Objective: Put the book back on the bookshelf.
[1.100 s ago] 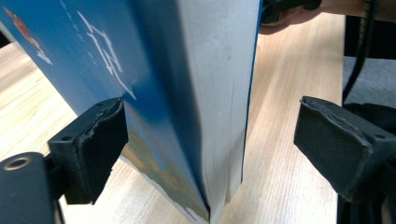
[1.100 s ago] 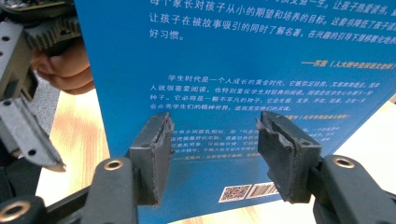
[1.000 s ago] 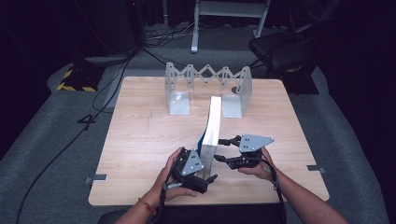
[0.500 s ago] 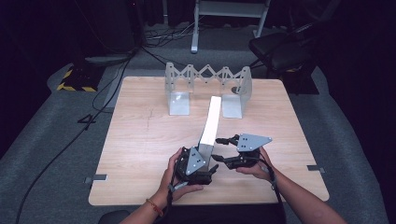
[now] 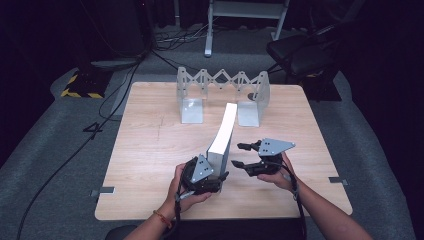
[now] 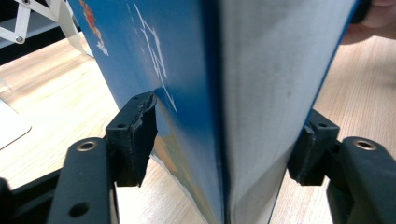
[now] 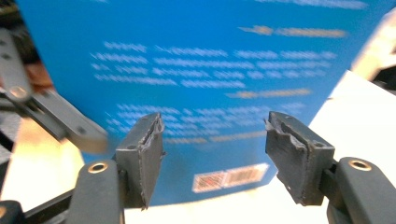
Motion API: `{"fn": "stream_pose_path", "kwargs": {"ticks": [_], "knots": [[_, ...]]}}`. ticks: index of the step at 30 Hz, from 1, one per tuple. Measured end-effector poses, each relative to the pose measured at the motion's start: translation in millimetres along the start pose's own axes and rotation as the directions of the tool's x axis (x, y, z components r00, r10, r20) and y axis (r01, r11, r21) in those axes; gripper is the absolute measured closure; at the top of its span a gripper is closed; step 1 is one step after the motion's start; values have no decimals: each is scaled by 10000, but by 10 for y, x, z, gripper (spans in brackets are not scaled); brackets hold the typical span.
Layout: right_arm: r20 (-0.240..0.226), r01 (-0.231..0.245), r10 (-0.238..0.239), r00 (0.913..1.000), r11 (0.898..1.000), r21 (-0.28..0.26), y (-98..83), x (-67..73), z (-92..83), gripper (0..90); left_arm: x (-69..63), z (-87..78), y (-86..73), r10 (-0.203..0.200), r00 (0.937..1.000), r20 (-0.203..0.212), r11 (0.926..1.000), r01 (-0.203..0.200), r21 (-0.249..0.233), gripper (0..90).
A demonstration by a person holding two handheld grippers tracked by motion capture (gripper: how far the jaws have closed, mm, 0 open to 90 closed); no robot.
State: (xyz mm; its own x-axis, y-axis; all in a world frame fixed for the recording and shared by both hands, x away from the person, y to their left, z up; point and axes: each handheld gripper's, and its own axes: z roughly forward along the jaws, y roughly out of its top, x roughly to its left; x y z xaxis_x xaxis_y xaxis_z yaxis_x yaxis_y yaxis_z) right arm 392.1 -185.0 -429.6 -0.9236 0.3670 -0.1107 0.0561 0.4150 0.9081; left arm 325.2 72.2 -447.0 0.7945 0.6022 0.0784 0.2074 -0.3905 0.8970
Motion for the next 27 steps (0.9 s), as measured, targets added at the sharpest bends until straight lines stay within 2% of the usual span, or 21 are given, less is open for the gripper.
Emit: {"fn": "stream_pose_path", "kwargs": {"ticks": [6,7,12,14,15,17,18,19,21,22,23,24,27], "knots": [[502,-178,158,9986,9991,396,-148,-165,-101,363,64,-43,-4,161,9998,142,9998,-163,148,454],[627,-181,151,9979,9987,479,-176,-197,-116,360,113,-67,-2,203,9996,207,9994,-209,292,479],[773,-405,362,9963,9977,539,-229,-299,-147,355,202,-97,-14,151,9997,215,9992,-159,369,552],[784,-461,412,9961,9970,614,-250,-337,-156,346,231,-103,-13,187,9992,360,9990,-202,402,553],[749,-515,465,9961,9964,666,-268,-356,-166,343,257,-108,-14,205,9980,592,9990,-228,394,559],[674,-501,458,9967,9968,628,-279,-362,-178,341,310,-125,-36,-7,9949,1009,9996,-22,282,578],[651,-486,446,9969,9970,608,-281,-363,-186,339,310,-125,-36,-7,9949,1009,9996,-22,282,587],[651,-446,406,9970,9971,610,-280,-365,-195,337,332,-135,-43,19,9921,1253,9997,-50,250,590],[522,-417,390,9979,9978,507,-276,-366,-214,334,333,-168,-41,351,9833,1787,9988,-404,263,593],[522,-417,390,9979,9978,507,-276,-366,-214,334,333,-168,-41,351,9833,1787,9988,-404,263,594],[389,-334,317,9987,9986,415,-268,-363,-230,327,309,-185,-32,652,9782,1971,9970,-720,275,594],[335,-307,294,9990,9987,399,-266,-361,-232,325,302,-190,-30,747,9751,2086,9961,-826,298,593],[171,-186,180,9997,9992,344,-256,-352,-227,322,305,-202,-23,849,9702,2269,9948,-953,353,590]]}}
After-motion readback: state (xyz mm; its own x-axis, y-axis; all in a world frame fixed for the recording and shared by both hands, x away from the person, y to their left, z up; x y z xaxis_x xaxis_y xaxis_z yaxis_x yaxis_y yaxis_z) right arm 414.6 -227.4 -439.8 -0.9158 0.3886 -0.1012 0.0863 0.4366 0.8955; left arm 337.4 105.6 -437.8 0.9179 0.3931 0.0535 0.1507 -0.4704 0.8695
